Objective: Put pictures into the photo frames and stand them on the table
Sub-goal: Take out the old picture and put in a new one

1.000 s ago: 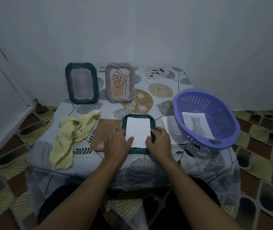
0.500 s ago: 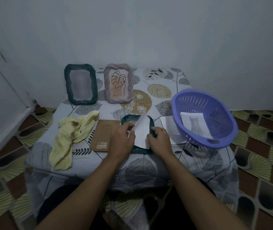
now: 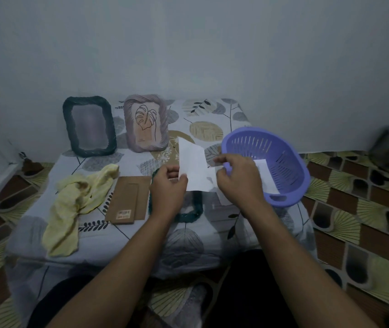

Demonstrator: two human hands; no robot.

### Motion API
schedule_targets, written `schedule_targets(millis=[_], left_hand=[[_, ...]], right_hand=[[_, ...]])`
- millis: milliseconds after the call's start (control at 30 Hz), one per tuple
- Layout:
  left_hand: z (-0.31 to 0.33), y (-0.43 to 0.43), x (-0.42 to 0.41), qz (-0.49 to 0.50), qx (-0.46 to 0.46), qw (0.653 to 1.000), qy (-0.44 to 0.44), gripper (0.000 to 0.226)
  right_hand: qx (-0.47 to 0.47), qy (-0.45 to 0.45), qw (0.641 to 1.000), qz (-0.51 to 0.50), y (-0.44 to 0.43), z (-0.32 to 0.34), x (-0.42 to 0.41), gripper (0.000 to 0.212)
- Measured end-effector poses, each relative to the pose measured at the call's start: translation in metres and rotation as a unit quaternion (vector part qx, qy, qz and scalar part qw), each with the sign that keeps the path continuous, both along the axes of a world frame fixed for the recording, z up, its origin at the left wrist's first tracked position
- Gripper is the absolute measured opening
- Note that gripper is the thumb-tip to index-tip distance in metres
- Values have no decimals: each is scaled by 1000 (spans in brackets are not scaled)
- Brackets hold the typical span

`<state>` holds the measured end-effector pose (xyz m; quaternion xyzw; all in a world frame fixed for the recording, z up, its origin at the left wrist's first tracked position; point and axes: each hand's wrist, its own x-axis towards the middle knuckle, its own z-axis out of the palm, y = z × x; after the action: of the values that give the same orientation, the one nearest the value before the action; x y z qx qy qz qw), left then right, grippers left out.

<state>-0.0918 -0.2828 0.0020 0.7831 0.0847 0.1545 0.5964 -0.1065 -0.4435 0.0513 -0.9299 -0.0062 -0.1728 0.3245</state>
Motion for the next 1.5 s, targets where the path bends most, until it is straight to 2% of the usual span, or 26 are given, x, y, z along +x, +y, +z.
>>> schedule_targets(millis=[100,167,233,400,600,700,800,933,1033,1167,1233,1367,1500], left_hand=[[-3,-17,6,-6,-19,999,40,12],[-4,-29,9,-6,-17,998,55,13],[-6,-41,11,-9,-11,998,67,14],[-13,-65,14,-32,-11,994,108,17],[-21,-84,20,-78,11,986,147,21],[-22,-91,22,-111,-53,976,181,20],[-24,-89,25,-136,-51,970,194,22],[-18,-78,21,-129,18,974,184,33],[-9,-72,18,-112,51,984,129,33],[3,-75,20,-123,15,989,78,22],[8,-79,22,-133,-8,988,83,26],[12,-86,21,-147,18,985,89,36],[12,-89,23,-139,40,986,88,36]], right_hand=[[-95,96,991,-26,-17,4,3,55],[-90,147,985,-23,-24,2,5,60],[-63,176,982,-17,-28,-2,5,56],[-55,137,989,-23,-37,-3,6,26],[-24,103,994,-7,-43,2,9,35],[-29,119,992,12,-41,-3,10,35],[-27,129,991,20,-39,-8,10,33],[-19,133,991,27,-41,-10,13,38],[-8,141,990,13,-47,-9,19,27],[-11,148,988,-39,-61,-6,37,29],[-42,203,978,-39,-68,-3,46,30],[-147,339,929,-19,-77,-8,59,36],[-187,388,902,-15,-78,-21,66,33]])
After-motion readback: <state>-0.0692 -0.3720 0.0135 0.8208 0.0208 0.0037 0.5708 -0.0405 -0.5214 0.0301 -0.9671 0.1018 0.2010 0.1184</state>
